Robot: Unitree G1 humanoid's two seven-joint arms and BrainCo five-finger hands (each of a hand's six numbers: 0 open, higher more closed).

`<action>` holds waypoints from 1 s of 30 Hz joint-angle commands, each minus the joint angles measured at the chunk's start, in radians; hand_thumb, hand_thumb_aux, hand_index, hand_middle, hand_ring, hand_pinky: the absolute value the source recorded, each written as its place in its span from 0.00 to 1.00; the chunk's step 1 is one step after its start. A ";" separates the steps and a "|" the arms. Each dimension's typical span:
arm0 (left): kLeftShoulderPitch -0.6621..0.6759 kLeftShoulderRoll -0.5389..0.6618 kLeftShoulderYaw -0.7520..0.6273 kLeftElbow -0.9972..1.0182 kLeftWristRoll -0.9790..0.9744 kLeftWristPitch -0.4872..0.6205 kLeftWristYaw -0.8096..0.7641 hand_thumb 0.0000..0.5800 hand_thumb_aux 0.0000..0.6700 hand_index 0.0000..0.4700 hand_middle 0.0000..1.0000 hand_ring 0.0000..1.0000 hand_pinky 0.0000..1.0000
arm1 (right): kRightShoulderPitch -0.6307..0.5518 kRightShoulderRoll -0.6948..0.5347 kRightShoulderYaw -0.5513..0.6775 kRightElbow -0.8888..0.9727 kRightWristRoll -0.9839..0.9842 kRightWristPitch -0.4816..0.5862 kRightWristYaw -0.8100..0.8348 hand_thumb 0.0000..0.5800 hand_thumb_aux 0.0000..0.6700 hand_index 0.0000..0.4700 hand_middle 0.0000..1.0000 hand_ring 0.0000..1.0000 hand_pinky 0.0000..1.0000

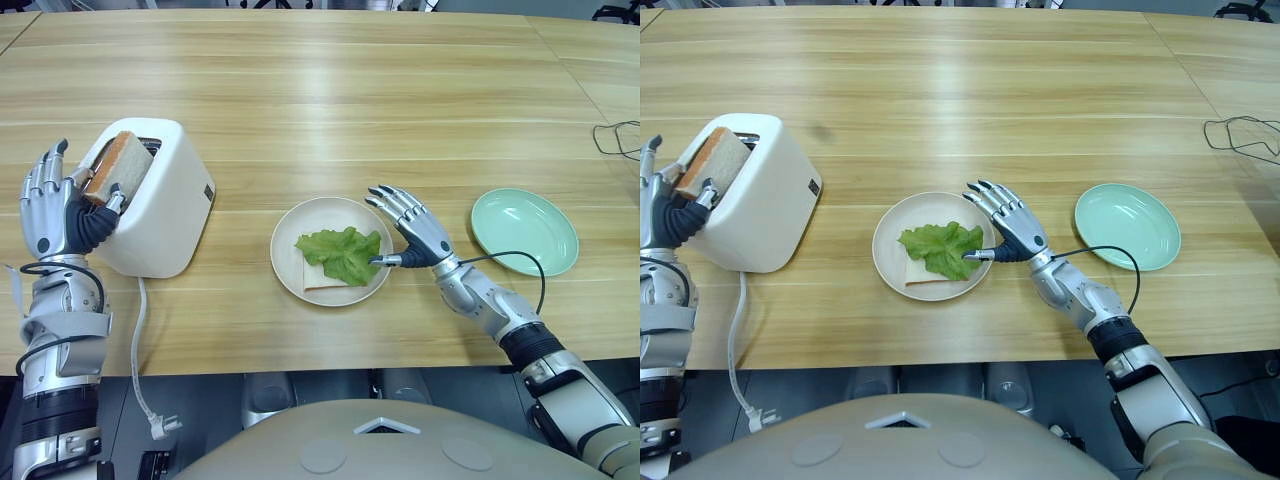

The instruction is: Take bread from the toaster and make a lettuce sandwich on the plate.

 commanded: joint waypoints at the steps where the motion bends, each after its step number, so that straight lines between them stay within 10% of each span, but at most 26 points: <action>1: 0.017 0.008 -0.050 0.008 -0.017 -0.029 -0.047 1.00 1.00 0.98 1.00 1.00 1.00 | 0.010 0.002 -0.031 -0.057 0.013 0.005 -0.013 0.00 0.00 0.00 0.00 0.00 0.00; 15: -0.094 -0.021 0.085 -0.030 -0.028 -0.055 0.215 1.00 1.00 0.98 1.00 1.00 1.00 | 0.018 0.034 -0.103 -0.052 -0.022 0.074 -0.161 0.00 0.00 0.00 0.00 0.00 0.00; 21: -0.142 -0.063 0.076 -0.173 -0.038 -0.258 0.389 1.00 1.00 0.98 1.00 1.00 1.00 | 0.008 0.028 -0.101 -0.003 -0.033 0.099 -0.208 0.00 0.00 0.00 0.00 0.00 0.00; 30: -0.299 -0.157 -0.362 0.016 -0.378 -0.413 -0.144 1.00 1.00 0.98 1.00 1.00 1.00 | 0.061 -0.019 -0.114 -0.168 -0.106 0.093 -0.306 0.00 0.00 0.00 0.00 0.00 0.00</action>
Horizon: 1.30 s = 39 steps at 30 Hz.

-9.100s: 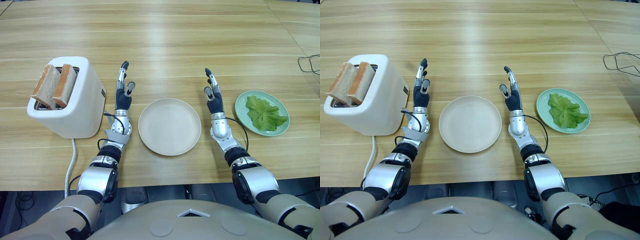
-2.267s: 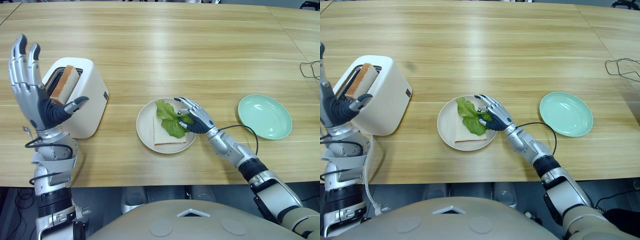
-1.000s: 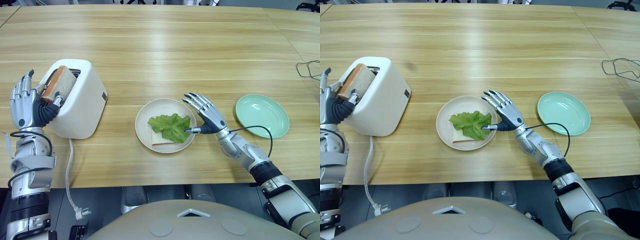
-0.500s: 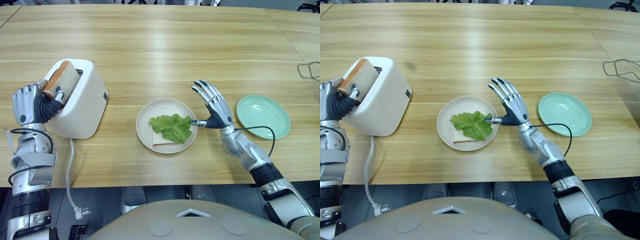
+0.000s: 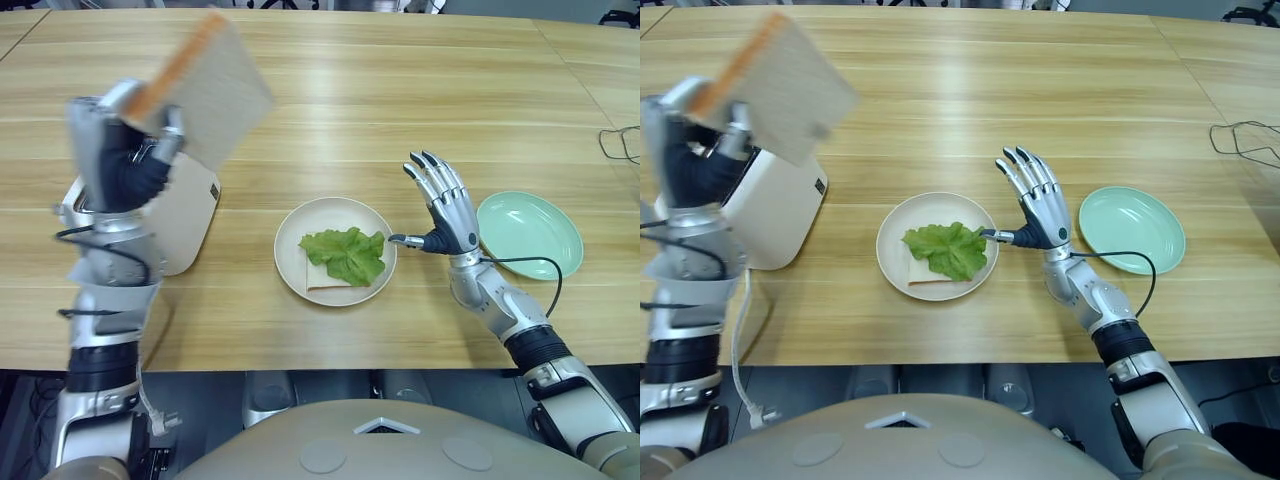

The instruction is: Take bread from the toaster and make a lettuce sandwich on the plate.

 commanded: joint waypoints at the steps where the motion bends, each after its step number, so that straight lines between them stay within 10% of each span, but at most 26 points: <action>1: -0.020 -0.038 -0.167 0.148 -0.182 0.024 -0.299 1.00 1.00 0.98 1.00 1.00 1.00 | 0.030 -0.027 -0.021 -0.094 -0.033 0.003 -0.043 0.00 0.00 0.00 0.00 0.00 0.00; 20: -0.045 -0.123 -0.285 0.408 -0.489 0.029 -0.897 1.00 1.00 0.98 1.00 1.00 1.00 | 0.156 -0.127 0.120 -0.280 -0.205 -0.034 0.109 0.00 0.00 0.00 0.00 0.00 0.00; 39: -0.205 -0.207 -0.300 0.943 -0.299 -0.110 -0.818 1.00 1.00 0.98 1.00 1.00 1.00 | 0.156 -0.065 0.271 -0.162 -0.175 -0.108 0.219 0.00 0.00 0.00 0.00 0.00 0.00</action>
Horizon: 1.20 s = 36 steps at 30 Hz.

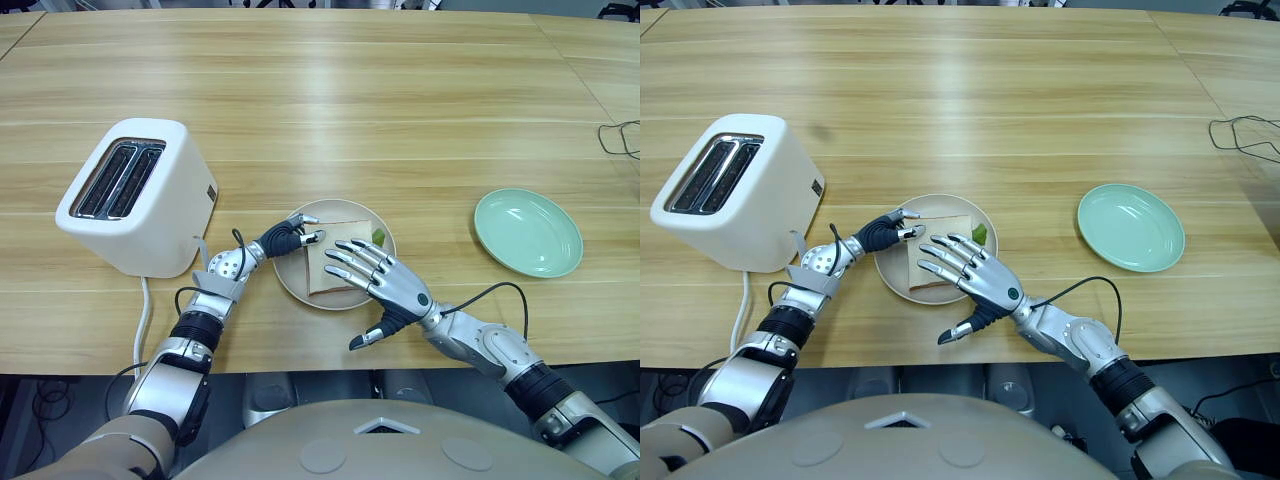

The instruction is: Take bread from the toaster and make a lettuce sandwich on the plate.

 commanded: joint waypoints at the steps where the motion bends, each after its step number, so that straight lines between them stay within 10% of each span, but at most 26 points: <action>1: -0.008 -0.005 -0.011 0.085 0.039 -0.014 0.014 1.00 1.00 0.98 1.00 1.00 1.00 | -0.002 -0.004 0.025 0.058 0.027 -0.016 0.072 0.00 0.00 0.00 0.00 0.00 0.00; 18: -0.008 0.024 0.027 0.004 0.075 -0.058 0.092 1.00 0.96 0.94 1.00 1.00 1.00 | -0.034 0.053 0.077 0.327 0.312 -0.101 0.466 0.00 0.00 0.00 0.00 0.00 0.00; 19: -0.003 0.043 0.033 -0.038 0.115 -0.065 0.144 0.83 0.59 0.58 1.00 1.00 1.00 | -0.035 0.055 0.075 0.325 0.314 -0.101 0.468 0.00 0.00 0.00 0.00 0.00 0.00; 20: 0.004 0.065 0.046 -0.099 0.174 -0.072 0.218 0.24 0.13 0.13 1.00 1.00 1.00 | -0.037 0.059 0.070 0.322 0.317 -0.098 0.466 0.00 0.00 0.00 0.00 0.00 0.00; 21: 0.013 0.087 0.065 -0.169 0.244 -0.068 0.304 0.00 0.00 0.00 1.00 1.00 1.00 | -0.040 0.062 0.065 0.319 0.318 -0.095 0.462 0.00 0.00 0.00 0.00 0.00 0.00; 28: 0.107 0.171 0.203 -0.573 0.608 -0.012 0.786 0.00 0.00 0.00 1.00 1.00 1.00 | -0.069 0.088 0.042 0.307 0.307 -0.086 0.419 0.00 0.00 0.00 0.00 0.00 0.00; 36: 0.273 0.235 0.163 -0.683 0.372 -0.131 0.655 0.05 0.02 0.02 0.90 0.90 0.90 | -0.058 0.112 -0.049 0.213 0.409 -0.190 0.313 0.00 0.00 0.00 0.00 0.00 0.00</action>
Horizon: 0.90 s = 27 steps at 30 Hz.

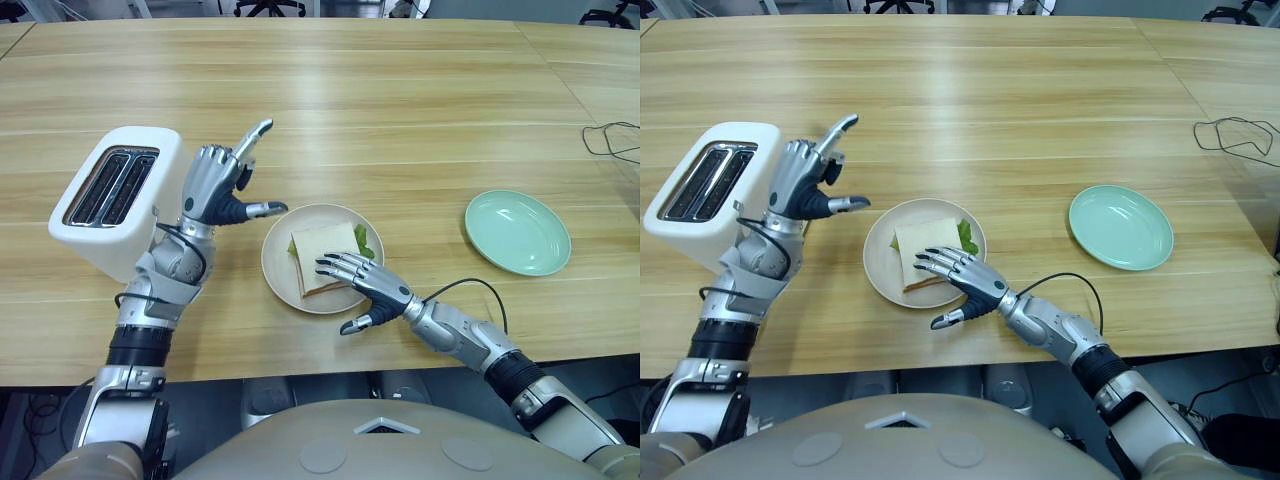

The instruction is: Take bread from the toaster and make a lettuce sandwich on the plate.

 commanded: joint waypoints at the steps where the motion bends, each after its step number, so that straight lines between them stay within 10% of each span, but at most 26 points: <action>1: 0.097 0.063 -0.077 -0.047 -0.283 -0.121 -0.194 0.29 0.16 0.15 0.92 0.92 0.92 | 0.043 0.006 -0.084 -0.056 0.151 -0.080 -0.017 0.00 0.00 0.00 0.00 0.00 0.00; 2: 0.134 0.093 -0.107 -0.056 -0.335 -0.156 -0.246 0.69 0.45 0.44 0.96 0.96 0.96 | 0.059 0.005 -0.109 -0.078 0.238 -0.098 0.007 0.00 0.00 0.00 0.00 0.00 0.00; 3: 0.171 0.117 -0.129 -0.066 -0.387 -0.169 -0.298 0.69 0.45 0.44 0.96 0.96 0.96 | 0.074 0.001 -0.131 -0.097 0.341 -0.107 0.043 0.00 0.00 0.00 0.00 0.00 0.00; 4: 0.209 0.141 -0.146 -0.076 -0.439 -0.176 -0.346 1.00 0.98 0.96 1.00 1.00 1.00 | 0.092 -0.011 -0.151 -0.119 0.458 -0.108 0.091 0.17 0.09 0.09 0.00 0.00 0.00; 5: 0.243 0.165 -0.157 -0.085 -0.484 -0.177 -0.388 1.00 1.00 0.98 1.00 1.00 1.00 | 0.108 -0.028 -0.168 -0.139 0.557 -0.106 0.138 0.91 0.70 0.69 0.25 0.25 0.25; 6: 0.267 0.181 -0.160 -0.093 -0.516 -0.177 -0.420 1.00 1.00 0.98 1.00 1.00 1.00 | 0.122 -0.044 -0.183 -0.156 0.626 -0.101 0.181 1.00 0.96 0.94 0.50 0.50 0.50; 7: 0.294 0.196 -0.158 -0.100 -0.551 -0.173 -0.449 1.00 1.00 0.98 1.00 1.00 1.00 | 0.137 -0.067 -0.199 -0.175 0.685 -0.092 0.225 1.00 0.96 0.94 0.50 0.50 0.50; 8: 0.319 0.209 -0.157 -0.107 -0.581 -0.172 -0.476 1.00 1.00 0.98 1.00 1.00 1.00 | 0.154 -0.093 -0.213 -0.189 0.724 -0.087 0.268 1.00 1.00 0.98 1.00 1.00 1.00; 18: 0.534 0.233 -0.250 -0.109 -0.476 -0.125 -0.666 1.00 1.00 0.98 1.00 1.00 1.00 | 0.323 -0.236 -0.159 -0.144 0.540 -0.101 0.562 1.00 1.00 0.98 1.00 1.00 1.00; 27: 0.442 0.091 -0.325 0.037 -0.171 -0.040 -0.570 1.00 1.00 0.98 1.00 1.00 1.00 | 0.266 -0.127 -0.154 -0.087 0.193 -0.038 0.412 1.00 1.00 0.98 1.00 1.00 1.00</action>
